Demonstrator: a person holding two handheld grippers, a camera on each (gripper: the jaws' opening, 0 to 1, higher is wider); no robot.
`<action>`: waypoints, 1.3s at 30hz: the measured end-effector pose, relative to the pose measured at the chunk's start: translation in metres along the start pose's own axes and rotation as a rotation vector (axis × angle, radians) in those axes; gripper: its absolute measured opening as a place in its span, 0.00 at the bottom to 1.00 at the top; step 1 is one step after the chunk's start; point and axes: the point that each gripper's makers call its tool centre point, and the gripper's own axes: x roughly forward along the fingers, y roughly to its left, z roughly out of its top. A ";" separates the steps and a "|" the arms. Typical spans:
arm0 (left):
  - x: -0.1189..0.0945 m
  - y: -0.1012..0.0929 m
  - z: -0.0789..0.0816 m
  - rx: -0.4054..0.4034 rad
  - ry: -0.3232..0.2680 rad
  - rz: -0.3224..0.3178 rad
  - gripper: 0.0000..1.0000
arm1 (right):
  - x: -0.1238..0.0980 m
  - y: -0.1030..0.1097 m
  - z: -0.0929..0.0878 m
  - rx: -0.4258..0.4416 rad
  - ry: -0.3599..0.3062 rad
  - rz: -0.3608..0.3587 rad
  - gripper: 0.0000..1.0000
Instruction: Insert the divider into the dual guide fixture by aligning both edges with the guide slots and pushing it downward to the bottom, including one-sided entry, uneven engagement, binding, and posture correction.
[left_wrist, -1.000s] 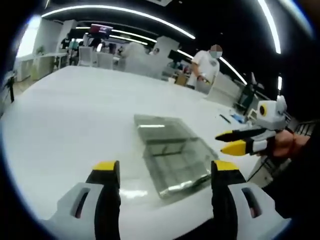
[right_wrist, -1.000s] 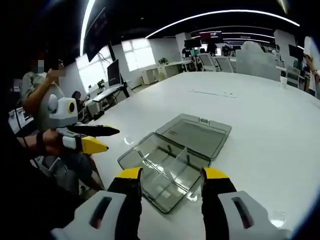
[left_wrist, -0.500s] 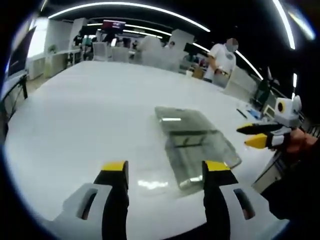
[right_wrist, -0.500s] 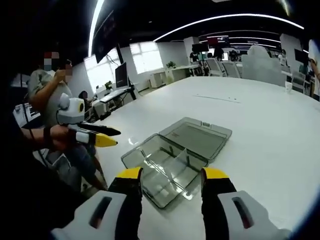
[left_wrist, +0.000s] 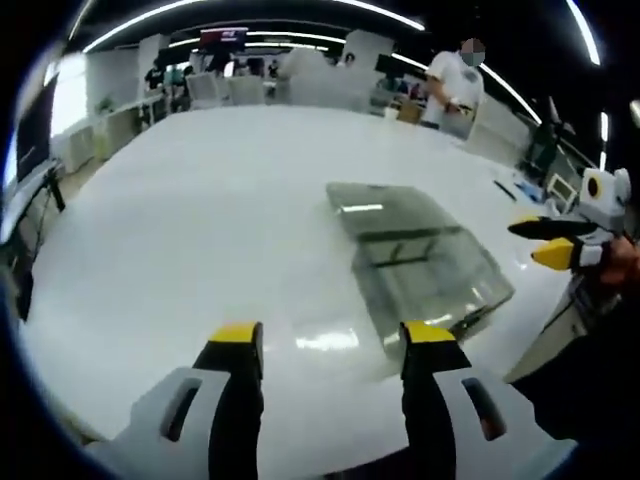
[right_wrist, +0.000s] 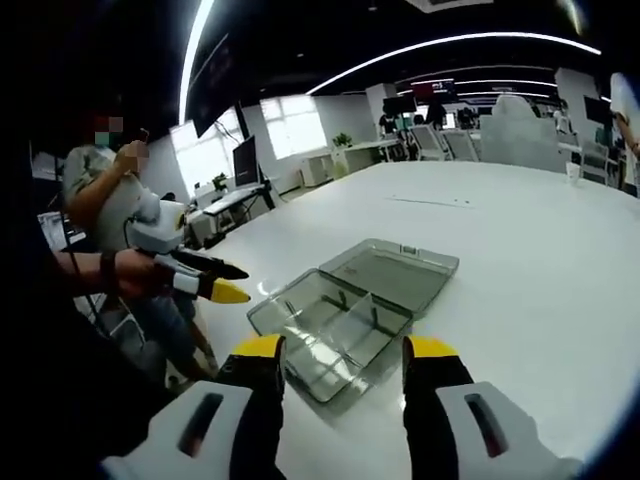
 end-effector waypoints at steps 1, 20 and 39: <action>0.002 0.000 0.000 -0.003 0.003 -0.001 0.52 | -0.001 -0.001 -0.001 0.008 0.003 -0.004 0.44; 0.020 0.004 -0.024 0.152 0.128 0.031 0.45 | -0.005 -0.007 -0.001 0.043 -0.004 -0.036 0.41; 0.037 -0.002 -0.031 0.231 0.216 -0.005 0.40 | -0.007 -0.007 0.000 0.090 -0.032 -0.066 0.41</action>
